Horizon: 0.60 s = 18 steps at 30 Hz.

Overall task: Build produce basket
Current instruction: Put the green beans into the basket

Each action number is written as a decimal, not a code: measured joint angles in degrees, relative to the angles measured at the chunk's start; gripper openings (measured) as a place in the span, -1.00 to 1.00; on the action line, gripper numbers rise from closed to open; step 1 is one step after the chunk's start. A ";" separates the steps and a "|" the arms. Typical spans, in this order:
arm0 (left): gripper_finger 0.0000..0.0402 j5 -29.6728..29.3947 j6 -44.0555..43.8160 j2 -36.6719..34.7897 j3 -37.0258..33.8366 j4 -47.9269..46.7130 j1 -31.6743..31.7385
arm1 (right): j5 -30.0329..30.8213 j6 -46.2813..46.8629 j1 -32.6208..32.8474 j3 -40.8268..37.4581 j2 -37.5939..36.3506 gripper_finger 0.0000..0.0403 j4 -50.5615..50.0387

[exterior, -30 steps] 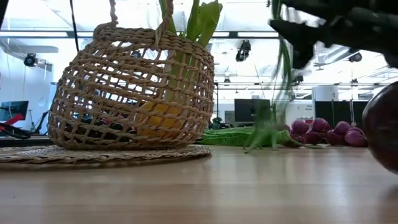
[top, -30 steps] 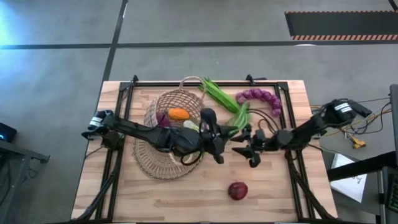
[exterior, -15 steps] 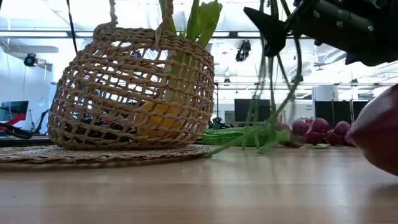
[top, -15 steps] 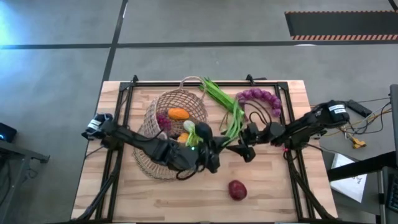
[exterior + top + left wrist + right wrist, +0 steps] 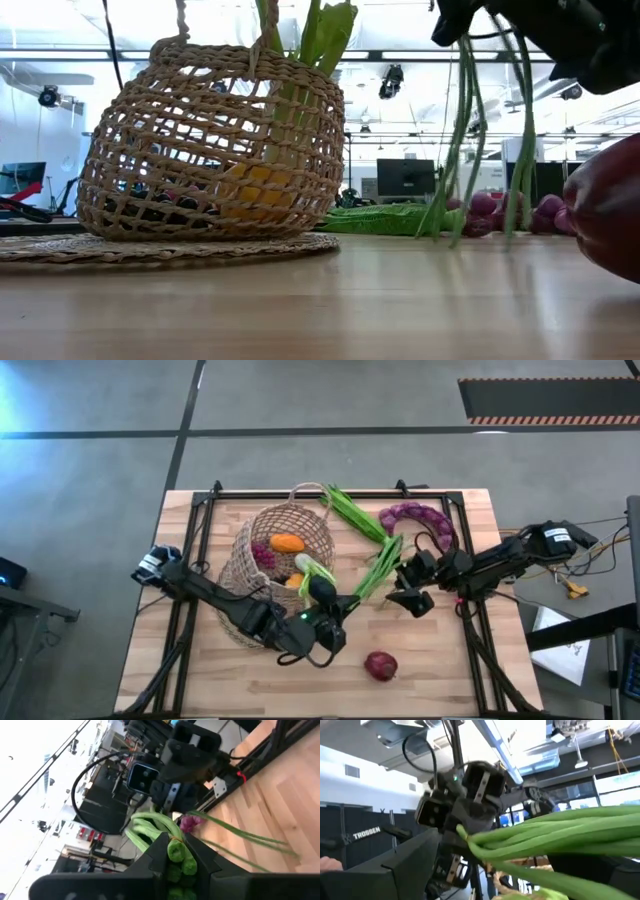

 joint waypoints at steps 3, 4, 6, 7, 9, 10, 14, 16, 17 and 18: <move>-0.90 -2.80 -0.01 0.00 -0.87 -0.01 -1.15 | 1.44 0.02 -1.05 -0.02 -1.04 0.67 -0.16; -0.90 -3.14 -0.05 0.00 -1.15 -0.01 -1.55 | 2.19 0.02 -1.50 -0.02 -1.29 0.65 -0.44; -0.90 -3.55 -0.33 0.00 -1.67 0.00 -2.29 | 3.71 0.04 -2.51 -0.02 -1.57 0.61 -0.89; -0.90 -3.69 -0.43 0.00 -1.98 0.04 -2.66 | 4.53 0.33 -3.05 -0.01 -1.65 0.60 -1.34; -0.90 -3.80 -1.27 0.00 -2.58 -0.12 -3.23 | 6.49 1.32 -4.01 0.34 -1.71 0.54 -3.31; -0.90 -3.75 -2.16 0.00 -2.75 -0.13 -3.45 | 7.23 1.64 -4.50 0.70 -1.75 0.51 -4.73; -0.90 -3.83 -4.14 0.00 -3.43 0.04 -3.84 | 7.40 1.26 -5.77 3.43 -1.75 0.37 -12.07; -0.90 -3.98 -4.95 0.00 -4.13 0.00 -3.90 | 7.23 -0.13 -5.73 5.23 -1.78 0.28 -16.22; -0.90 -4.86 -4.95 0.00 -4.62 -0.05 -3.90 | 7.17 -0.69 -5.70 5.94 -1.87 0.22 -18.27; -0.90 -6.67 -4.96 0.00 -5.19 -0.01 -4.02 | 7.16 -1.19 -5.70 6.73 -1.96 0.16 -20.32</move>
